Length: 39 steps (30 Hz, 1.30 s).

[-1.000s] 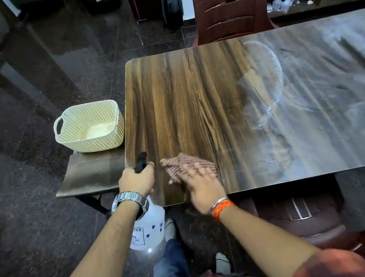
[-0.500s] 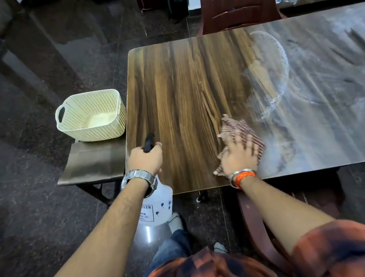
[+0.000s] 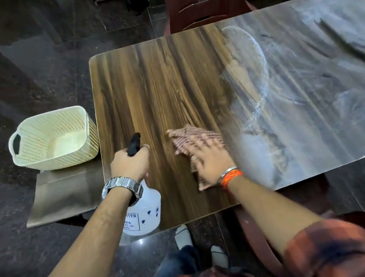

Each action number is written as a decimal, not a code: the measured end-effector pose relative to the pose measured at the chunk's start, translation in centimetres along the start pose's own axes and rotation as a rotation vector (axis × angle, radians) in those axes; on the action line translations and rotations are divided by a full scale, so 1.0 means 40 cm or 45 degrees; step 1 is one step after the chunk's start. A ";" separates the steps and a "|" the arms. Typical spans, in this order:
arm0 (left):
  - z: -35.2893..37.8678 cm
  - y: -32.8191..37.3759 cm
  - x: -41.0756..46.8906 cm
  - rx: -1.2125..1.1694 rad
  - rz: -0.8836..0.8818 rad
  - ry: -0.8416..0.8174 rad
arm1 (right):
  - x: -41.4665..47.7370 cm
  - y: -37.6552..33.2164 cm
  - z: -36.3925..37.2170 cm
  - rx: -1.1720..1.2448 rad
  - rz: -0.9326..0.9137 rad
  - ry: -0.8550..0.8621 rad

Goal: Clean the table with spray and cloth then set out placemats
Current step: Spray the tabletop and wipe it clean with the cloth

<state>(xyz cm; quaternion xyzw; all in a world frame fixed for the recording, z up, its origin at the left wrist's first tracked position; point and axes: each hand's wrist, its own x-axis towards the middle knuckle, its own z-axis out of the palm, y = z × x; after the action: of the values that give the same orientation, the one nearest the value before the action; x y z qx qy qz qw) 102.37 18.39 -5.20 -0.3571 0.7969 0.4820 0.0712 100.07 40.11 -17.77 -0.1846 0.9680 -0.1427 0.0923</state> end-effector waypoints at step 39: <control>0.161 0.071 0.003 0.169 0.147 -0.305 | -0.272 0.463 -0.094 0.056 1.194 0.350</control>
<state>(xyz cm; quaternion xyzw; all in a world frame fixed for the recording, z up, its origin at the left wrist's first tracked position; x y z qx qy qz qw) 98.98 24.39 -6.59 -0.2452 0.8320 0.4707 0.1613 103.04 61.70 -18.59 0.2937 0.9469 -0.1293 0.0220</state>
